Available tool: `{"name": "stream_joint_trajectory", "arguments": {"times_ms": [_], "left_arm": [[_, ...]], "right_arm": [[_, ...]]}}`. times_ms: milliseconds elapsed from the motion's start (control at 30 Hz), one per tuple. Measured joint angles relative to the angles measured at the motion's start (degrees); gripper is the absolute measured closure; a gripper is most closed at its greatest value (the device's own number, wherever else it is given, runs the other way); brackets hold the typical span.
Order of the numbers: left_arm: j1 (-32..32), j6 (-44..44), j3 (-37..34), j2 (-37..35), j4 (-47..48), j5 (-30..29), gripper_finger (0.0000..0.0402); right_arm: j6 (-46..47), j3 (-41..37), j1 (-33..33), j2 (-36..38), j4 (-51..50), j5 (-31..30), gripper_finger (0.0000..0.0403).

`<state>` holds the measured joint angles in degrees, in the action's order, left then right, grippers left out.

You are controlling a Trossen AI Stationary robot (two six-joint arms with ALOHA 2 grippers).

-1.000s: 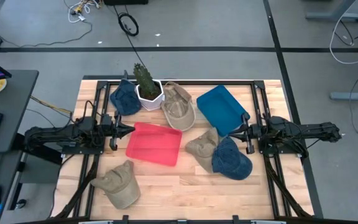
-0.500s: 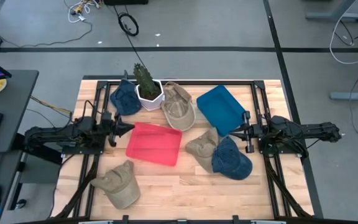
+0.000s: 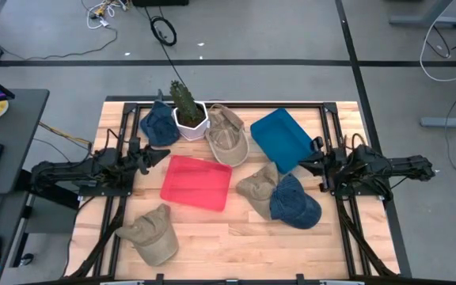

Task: Pick & Place hat
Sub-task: Put the bottom left brown cap into the red bin

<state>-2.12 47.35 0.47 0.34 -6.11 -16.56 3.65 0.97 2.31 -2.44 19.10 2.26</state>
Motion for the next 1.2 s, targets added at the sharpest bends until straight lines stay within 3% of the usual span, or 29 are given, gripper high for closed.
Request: {"name": "stream_joint_trajectory", "arguments": {"times_ms": [100,333,467,733,933,1200], "left_arm": [[0.01,0.28,0.0,0.0,-0.02,-0.02,0.0399],[-0.01,3.2,0.0,0.02,-3.7,-0.15,0.0399],[0.01,-3.57,0.22,0.0,-10.52,1.18,0.0399],[0.0,-20.56,7.94,2.19,-10.25,1.11,0.0399],[0.0,-29.93,15.15,8.48,-9.88,1.06,0.0399],[0.0,-37.73,28.26,19.73,3.44,1.05,0.0399]], "right_arm": [[6.92,0.0,0.0,-0.02,3.15,0.09,0.0374],[11.39,0.11,-0.07,-0.13,9.8,-5.71,0.0374],[6.66,3.23,-0.07,-1.69,8.71,-8.73,0.0374],[1.23,17.46,-0.13,-11.71,-4.69,-10.69,0.0374],[0.6,27.11,-0.57,-19.56,-6.21,-16.03,0.0374],[0.21,36.32,-1.9,-26.52,-7.27,-17.07,0.0374]]}}
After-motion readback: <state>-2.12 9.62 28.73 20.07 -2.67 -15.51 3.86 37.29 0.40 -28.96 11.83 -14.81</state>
